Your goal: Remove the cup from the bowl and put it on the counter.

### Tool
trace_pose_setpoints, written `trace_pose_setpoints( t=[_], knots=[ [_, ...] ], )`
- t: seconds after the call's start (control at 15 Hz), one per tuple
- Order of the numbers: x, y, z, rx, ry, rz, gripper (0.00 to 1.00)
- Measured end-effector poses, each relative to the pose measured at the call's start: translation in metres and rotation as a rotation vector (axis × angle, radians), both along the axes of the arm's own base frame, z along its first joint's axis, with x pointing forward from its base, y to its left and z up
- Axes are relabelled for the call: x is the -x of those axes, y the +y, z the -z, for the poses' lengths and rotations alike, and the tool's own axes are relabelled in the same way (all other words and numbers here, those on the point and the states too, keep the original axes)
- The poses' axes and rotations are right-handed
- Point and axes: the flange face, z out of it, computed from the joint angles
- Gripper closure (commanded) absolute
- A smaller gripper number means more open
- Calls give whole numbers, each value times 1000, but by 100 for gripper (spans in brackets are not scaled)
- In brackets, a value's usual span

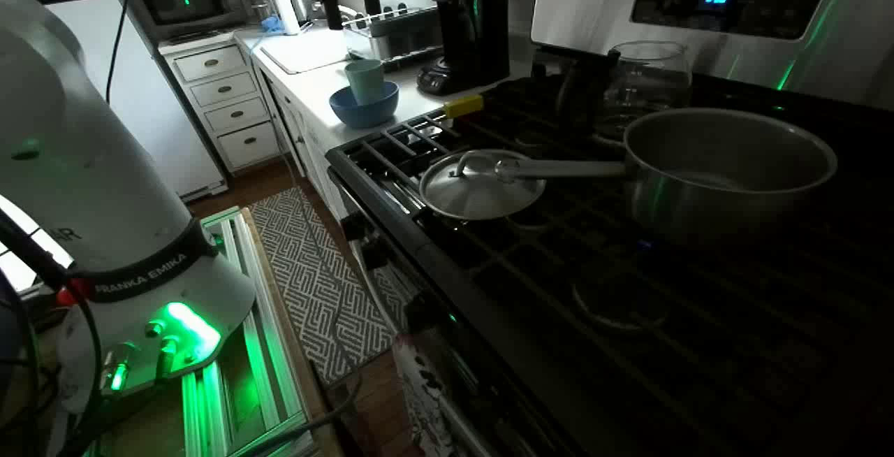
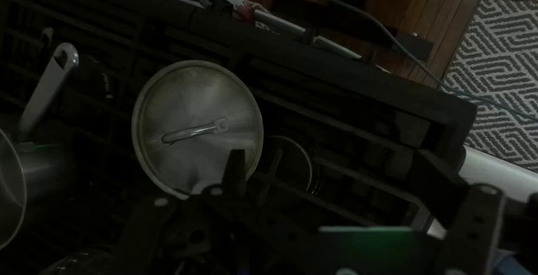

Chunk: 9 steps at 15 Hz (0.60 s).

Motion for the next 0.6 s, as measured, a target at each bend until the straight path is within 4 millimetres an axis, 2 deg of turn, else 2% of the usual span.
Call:
trace_pose_setpoints(
  t=[0.2,0.6],
  knots=[
    [-1,0,0,-24,-2,9,0],
    [-22,-11,2,-318,-5,156,0]
  ],
)
